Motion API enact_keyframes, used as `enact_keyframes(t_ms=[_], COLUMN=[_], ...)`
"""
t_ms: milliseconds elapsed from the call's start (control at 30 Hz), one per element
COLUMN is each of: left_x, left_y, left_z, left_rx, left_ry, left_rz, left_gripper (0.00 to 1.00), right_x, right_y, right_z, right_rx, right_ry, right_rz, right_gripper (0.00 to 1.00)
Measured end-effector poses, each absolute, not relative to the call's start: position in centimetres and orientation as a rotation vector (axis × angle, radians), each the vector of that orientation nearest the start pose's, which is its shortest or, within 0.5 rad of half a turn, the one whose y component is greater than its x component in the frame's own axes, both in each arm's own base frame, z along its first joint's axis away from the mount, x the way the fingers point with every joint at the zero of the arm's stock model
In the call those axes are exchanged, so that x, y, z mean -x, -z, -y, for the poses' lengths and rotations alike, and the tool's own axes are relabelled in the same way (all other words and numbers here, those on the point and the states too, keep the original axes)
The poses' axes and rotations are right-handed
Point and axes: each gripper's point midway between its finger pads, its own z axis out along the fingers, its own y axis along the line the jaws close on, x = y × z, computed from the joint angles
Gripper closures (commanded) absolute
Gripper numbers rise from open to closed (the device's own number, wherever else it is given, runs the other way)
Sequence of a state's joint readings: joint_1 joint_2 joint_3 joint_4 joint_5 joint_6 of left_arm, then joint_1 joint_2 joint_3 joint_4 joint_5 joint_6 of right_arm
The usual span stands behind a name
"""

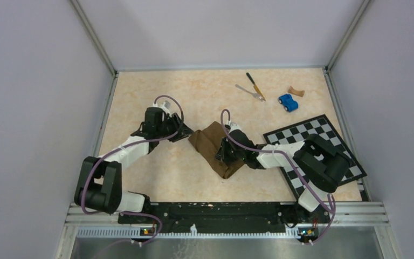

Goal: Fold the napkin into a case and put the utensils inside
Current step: Fold the lower triangle-folded napkin at the center of the board.

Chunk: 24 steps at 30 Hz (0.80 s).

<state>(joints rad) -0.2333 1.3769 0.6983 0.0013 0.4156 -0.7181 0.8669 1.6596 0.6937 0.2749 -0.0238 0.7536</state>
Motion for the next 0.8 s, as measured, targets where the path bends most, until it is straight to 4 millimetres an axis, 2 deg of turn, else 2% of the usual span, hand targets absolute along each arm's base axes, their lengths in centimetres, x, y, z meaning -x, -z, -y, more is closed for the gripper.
enact_keyframes(t_ms=[100,233,433,500,700,800], left_x=[-32.0,-32.1,-32.3,-32.7,-33.3,-33.6], left_y=[-10.4,-10.0,-8.4,-7.9,-5.5,-4.2], left_z=[18.2,19.2,20.6,21.1,21.9,21.9], left_rx=[0.314,0.288,0.269,0.253,0.261,0.273], left_ry=[1.025,1.112,1.234,1.275,1.338,1.327], left_rz=[-2.320,-2.306,-2.310,-2.298,-2.305,-2.323], left_gripper=[0.71,0.73,0.83,0.90,0.93,0.98], right_x=[-23.8,-23.8,-23.9,-23.9,-23.9,-23.9], right_y=[-2.7,-2.7,-2.7,-2.7,-2.6,-2.6], right_z=[-32.8,-32.8,-32.8,-32.7,-32.6,-32.7], right_rx=[0.132,0.121,0.110,0.107,0.108,0.121], right_ry=[-0.845,-0.847,-0.849,-0.849,-0.855,-0.863], right_rz=[-2.419,-2.422,-2.424,-2.425,-2.425,-2.424], right_gripper=[1.00,1.00,1.00,1.00,1.00,1.00])
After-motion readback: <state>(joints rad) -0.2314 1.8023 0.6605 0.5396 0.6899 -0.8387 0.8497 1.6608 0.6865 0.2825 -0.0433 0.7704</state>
